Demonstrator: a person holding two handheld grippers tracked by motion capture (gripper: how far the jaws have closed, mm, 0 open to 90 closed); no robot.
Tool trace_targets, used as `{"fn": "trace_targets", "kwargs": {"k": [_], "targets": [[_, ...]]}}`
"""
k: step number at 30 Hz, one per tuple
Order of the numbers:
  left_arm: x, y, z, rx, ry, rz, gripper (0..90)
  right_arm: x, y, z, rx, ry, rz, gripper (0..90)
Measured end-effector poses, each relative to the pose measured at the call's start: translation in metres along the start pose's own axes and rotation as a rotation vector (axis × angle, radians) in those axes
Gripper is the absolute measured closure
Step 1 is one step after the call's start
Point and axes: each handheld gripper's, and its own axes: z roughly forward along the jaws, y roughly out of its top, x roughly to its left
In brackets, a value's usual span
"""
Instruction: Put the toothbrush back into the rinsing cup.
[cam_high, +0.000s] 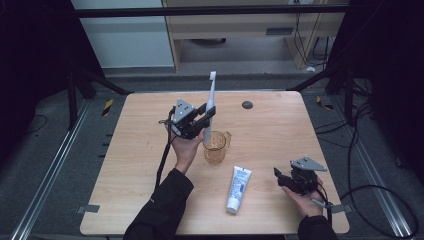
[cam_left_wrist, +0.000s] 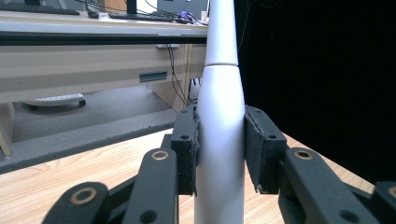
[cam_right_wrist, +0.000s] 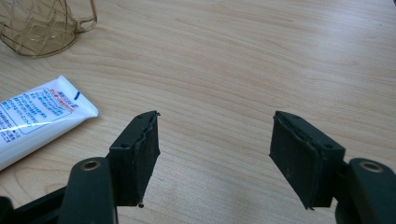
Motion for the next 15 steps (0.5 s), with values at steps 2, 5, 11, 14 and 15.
{"fn": "trace_targets", "kwargs": {"k": [2, 5, 11, 14, 15], "targets": [[-0.001, -0.001, 0.003, 0.001, -0.005, 0.002, 66.7, 0.000, 0.000, 0.000, 0.001, -0.001, -0.001, 32.8], [-0.002, -0.004, 0.007, 0.007, -0.009, 0.007, 66.7, -0.001, 0.000, 0.000, 0.002, 0.001, -0.003, 32.8], [-0.003, -0.009, 0.013, 0.024, -0.013, 0.007, 66.8, -0.001, -0.001, 0.000, 0.004, 0.002, 0.000, 32.9], [-0.003, -0.013, 0.014, 0.028, -0.016, 0.013, 66.8, -0.001, -0.001, 0.001, 0.005, 0.003, -0.003, 32.9], [-0.003, -0.015, 0.014, 0.031, -0.016, 0.013, 66.7, 0.000, -0.001, 0.001, 0.006, 0.002, -0.003, 32.9]]}}
